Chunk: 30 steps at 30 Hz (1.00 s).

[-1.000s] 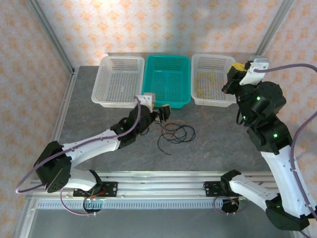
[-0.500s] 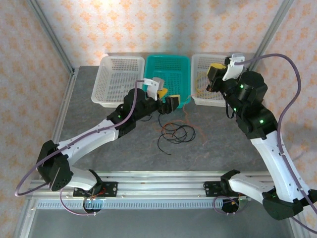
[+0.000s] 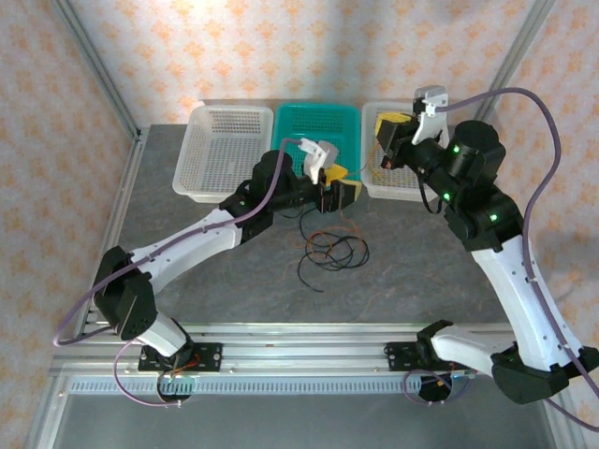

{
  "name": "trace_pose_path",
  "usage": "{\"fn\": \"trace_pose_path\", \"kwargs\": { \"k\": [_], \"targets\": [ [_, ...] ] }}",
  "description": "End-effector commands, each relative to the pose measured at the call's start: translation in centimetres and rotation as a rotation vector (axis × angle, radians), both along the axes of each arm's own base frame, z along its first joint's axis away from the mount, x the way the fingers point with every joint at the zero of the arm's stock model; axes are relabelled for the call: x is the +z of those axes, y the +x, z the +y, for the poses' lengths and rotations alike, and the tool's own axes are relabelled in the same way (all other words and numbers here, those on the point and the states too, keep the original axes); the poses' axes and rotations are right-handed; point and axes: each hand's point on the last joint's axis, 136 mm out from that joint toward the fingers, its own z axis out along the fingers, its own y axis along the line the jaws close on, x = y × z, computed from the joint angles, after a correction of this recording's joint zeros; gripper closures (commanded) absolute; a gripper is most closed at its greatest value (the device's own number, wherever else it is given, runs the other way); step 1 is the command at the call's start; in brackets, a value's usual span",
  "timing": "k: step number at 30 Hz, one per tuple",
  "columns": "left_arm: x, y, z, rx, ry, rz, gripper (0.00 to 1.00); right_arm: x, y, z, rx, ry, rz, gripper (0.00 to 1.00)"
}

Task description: Untangle the cables

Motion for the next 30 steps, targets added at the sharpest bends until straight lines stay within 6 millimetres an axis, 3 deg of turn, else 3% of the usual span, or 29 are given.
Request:
{"fn": "trace_pose_path", "kwargs": {
  "k": [1, 8, 13, 19, 30],
  "targets": [
    [0.2, 0.2, -0.7, -0.033, 0.0, -0.017, 0.46, 1.8, -1.1, 0.2, 0.032, 0.03, -0.043, 1.0],
    [-1.4, 0.4, -1.3, -0.053, -0.002, 0.021, 0.73, 1.5, -1.3, -1.1, -0.031, 0.013, -0.048, 1.0],
    [-1.8, 0.5, -1.3, -0.048, -0.011, 0.046, 0.82, 0.8, -0.7, -2.0, -0.092, -0.012, -0.037, 1.0],
    [-1.3, 1.1, 0.0, 0.042, 0.002, 0.045, 1.0, -2.8, 0.8, -2.6, -0.156, -0.09, 0.038, 1.0],
    [1.0, 2.0, 2.6, 0.2, 0.006, 0.055, 1.0, -9.5, 2.1, -1.5, -0.133, -0.101, 0.174, 1.0]
  ]
}}
